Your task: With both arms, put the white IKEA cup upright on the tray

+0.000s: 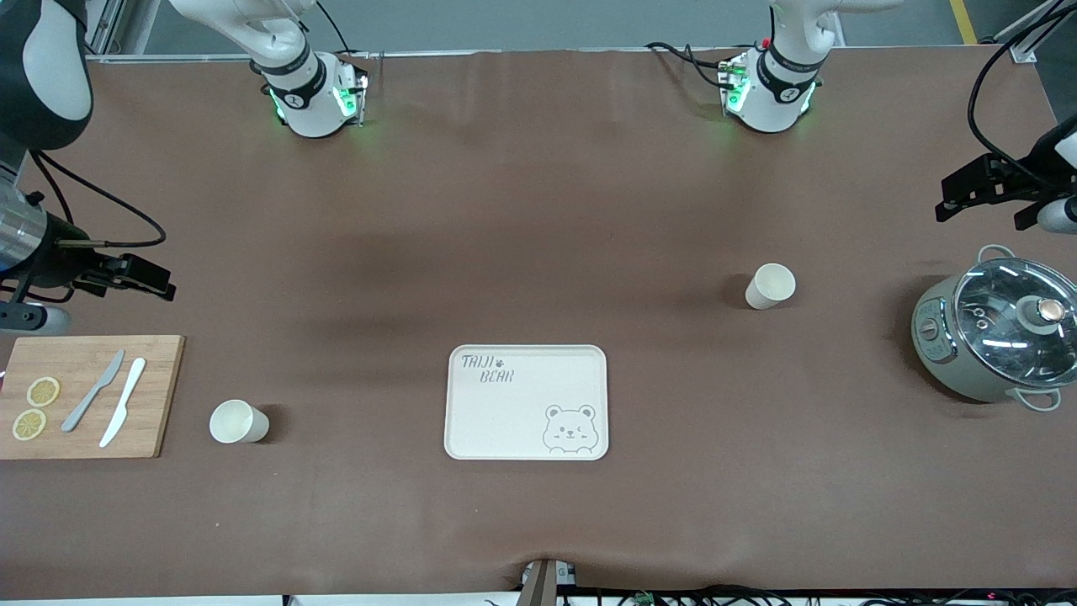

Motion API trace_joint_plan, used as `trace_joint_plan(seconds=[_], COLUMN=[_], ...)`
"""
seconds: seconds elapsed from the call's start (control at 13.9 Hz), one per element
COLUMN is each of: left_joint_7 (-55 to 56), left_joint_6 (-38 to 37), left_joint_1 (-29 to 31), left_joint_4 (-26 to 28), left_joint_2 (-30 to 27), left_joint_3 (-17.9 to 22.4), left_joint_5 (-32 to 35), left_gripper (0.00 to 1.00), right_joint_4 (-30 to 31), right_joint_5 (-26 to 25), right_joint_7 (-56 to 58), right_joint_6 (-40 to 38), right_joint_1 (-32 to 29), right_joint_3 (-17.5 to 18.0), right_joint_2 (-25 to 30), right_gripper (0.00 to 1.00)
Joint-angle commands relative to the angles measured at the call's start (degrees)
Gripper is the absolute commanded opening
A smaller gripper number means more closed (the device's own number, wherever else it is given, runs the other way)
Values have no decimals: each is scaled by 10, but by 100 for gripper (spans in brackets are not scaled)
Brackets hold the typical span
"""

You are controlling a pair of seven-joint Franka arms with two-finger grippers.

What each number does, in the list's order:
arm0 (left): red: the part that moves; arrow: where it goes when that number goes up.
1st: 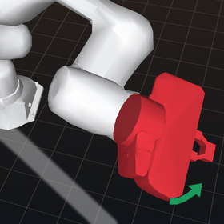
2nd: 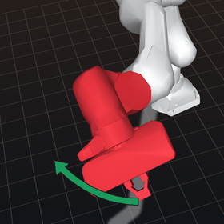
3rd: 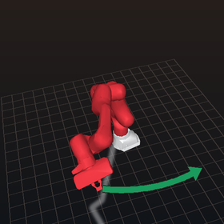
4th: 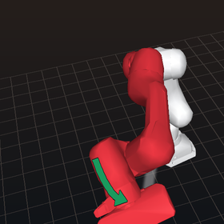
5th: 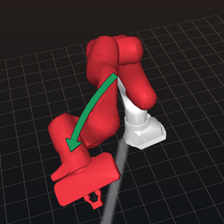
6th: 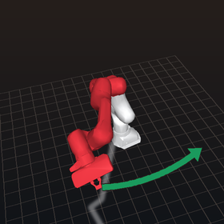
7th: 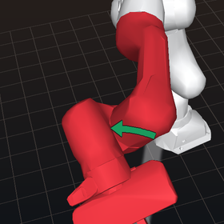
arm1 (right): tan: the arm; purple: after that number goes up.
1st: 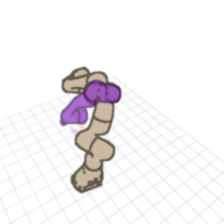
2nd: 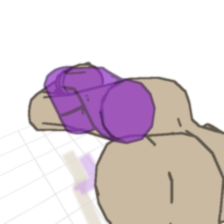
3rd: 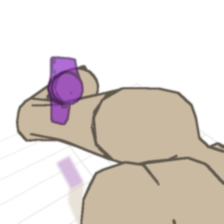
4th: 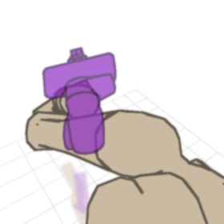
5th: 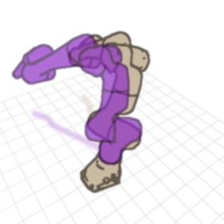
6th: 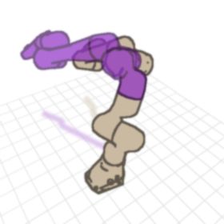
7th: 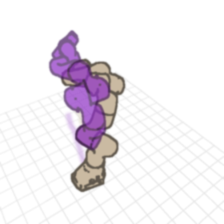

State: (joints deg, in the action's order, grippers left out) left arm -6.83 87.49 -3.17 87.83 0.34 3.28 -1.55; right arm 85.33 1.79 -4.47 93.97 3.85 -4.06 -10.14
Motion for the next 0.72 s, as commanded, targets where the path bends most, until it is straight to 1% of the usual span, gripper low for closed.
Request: trace_joint_plan(seconds=[0.0,0.36,0.57,0.65], left_joint_7=[5,7,3,5], left_joint_6=[-1,6,29,36], left_joint_1=[-1,-7,-8,-10], left_joint_4=[1,1,5,5], left_joint_2=[-3,5,10,23], left_joint_3=[-1,-2,-12,-12], left_joint_5=[-5,3,-6,-7], left_gripper=[100,100,100,100], right_joint_4=[-3,-3,-2,-3], right_joint_5=[2,0,5,7], right_joint_7=[-7,2,-2,-1], right_joint_6=[-15,-73,-71,-64], right_joint_1=[-3,-29,-29,-27], right_joint_3=[0,-3,-3,-3], right_joint_2=[15,66,64,61], right_gripper=[100,100,100,100])
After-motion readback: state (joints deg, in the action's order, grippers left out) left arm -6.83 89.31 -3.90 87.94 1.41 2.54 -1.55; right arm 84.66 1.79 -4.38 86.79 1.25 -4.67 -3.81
